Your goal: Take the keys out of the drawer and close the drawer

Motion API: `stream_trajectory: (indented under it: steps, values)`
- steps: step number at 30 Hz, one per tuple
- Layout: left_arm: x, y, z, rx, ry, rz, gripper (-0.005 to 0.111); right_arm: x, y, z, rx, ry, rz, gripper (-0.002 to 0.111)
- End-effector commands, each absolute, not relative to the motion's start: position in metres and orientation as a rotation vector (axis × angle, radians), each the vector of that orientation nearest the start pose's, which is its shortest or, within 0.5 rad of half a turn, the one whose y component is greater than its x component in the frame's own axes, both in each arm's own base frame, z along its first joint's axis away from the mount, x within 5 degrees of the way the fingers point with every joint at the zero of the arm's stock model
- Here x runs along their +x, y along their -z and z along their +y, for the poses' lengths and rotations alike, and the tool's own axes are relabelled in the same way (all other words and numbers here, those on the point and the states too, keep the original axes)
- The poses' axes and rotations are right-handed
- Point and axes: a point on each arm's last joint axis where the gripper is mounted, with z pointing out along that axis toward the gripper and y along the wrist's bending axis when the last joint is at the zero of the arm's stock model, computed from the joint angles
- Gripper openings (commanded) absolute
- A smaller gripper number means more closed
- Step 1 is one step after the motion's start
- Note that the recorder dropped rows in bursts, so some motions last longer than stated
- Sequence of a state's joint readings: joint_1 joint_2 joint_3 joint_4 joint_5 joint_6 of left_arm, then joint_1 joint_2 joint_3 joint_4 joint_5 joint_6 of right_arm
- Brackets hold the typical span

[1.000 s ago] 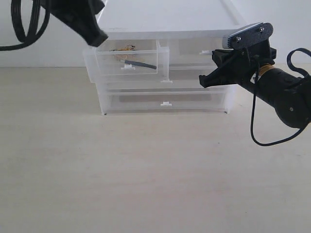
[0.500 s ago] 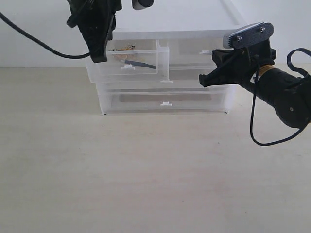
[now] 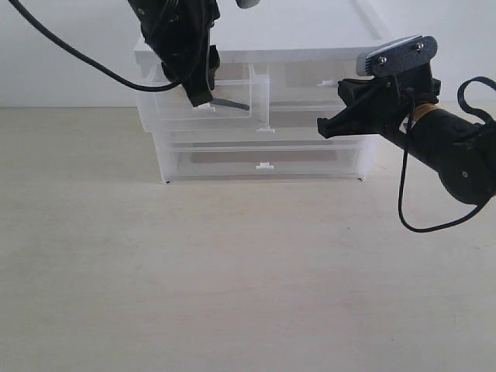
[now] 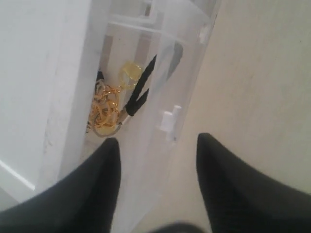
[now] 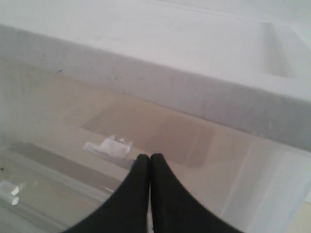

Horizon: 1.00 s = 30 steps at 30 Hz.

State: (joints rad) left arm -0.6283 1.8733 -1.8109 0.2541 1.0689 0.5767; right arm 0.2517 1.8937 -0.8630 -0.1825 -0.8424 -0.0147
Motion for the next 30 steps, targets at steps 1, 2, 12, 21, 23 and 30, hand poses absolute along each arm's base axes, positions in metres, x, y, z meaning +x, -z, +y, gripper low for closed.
stream_trajectory:
  steps: [1,2,12,21,23,30]
  values:
    - [0.346,-0.333,-0.231,1.549,-0.244,2.106,0.033,0.374,-0.189,0.100,-0.329,-0.198,1.570,0.000]
    - [0.345,-0.330,-0.232,1.624,-0.244,2.072,0.034,0.374,-0.189,0.100,-0.329,-0.198,1.570,0.000]
    - [0.358,-0.306,-0.234,1.710,-0.360,2.057,0.043,0.374,-0.189,0.100,-0.329,-0.197,1.572,0.000]
    - [0.361,-0.305,-0.232,1.703,-0.410,2.049,0.043,0.374,-0.189,0.100,-0.325,-0.201,1.577,0.000]
    - [0.362,-0.308,-0.230,1.700,-0.438,2.040,0.043,0.374,-0.188,0.100,-0.332,-0.195,1.577,0.000]
    - [0.353,-0.327,-0.226,1.655,-0.413,2.030,0.043,0.374,-0.188,0.100,-0.332,-0.195,1.577,0.000]
